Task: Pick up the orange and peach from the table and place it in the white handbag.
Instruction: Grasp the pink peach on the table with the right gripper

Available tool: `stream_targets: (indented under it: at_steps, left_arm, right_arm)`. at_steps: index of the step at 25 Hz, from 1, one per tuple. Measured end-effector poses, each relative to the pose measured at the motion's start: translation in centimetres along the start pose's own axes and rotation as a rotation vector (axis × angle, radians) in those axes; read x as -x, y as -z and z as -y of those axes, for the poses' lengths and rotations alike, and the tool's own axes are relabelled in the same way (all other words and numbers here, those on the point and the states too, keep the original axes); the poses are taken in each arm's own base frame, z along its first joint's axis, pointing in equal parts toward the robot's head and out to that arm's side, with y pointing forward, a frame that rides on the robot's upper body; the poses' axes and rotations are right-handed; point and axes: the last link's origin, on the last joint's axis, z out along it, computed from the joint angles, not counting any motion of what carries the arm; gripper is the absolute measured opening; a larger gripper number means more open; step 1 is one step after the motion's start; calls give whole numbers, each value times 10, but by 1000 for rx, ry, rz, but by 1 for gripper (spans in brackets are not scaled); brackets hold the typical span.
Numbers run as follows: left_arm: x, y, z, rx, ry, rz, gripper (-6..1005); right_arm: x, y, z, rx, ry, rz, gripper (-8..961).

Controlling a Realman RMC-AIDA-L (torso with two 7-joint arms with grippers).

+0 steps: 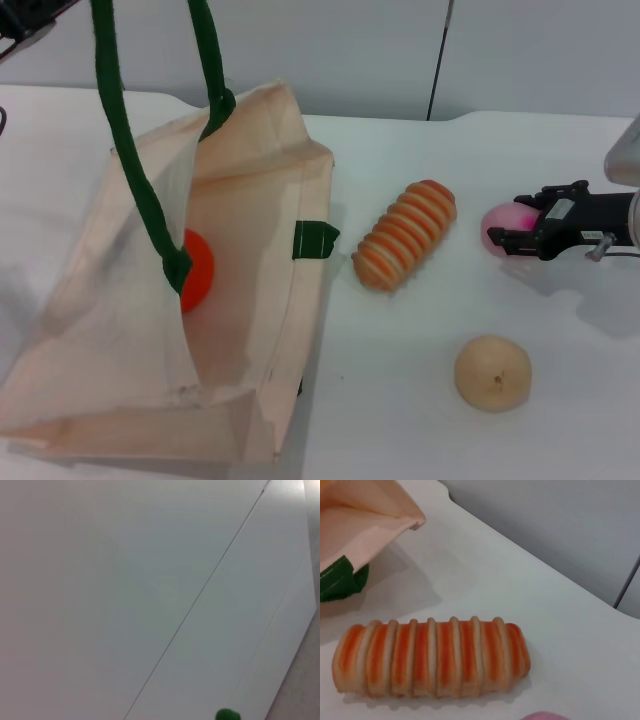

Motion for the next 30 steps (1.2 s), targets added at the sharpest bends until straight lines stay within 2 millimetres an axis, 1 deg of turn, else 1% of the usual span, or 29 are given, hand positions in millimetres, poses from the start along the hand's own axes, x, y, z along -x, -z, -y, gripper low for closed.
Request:
stream_targets:
  at_steps: [4, 15, 19, 23, 27, 30]
  left_arm:
    - [0, 0, 0, -1, 0, 0, 128]
    - [0, 2, 2, -15, 0, -3, 129]
    - [1, 3, 2, -17, 1, -3, 129]
    - [1, 3, 2, -18, 1, -3, 129]
    - [0, 3, 2, -18, 2, -3, 128]
    - [0, 3, 2, -18, 2, -3, 128]
  right_arm:
    - [0, 0, 0, 0, 0, -1, 605]
    - [-1, 1, -1, 8, -6, 9, 570]
    - [5, 6, -2, 37, -22, 60, 564]
    - [11, 15, 2, 44, -25, 94, 558]
    - [17, 18, -2, 85, -24, 130, 547]
    - [28, 22, -5, 128, -2, 173, 529]
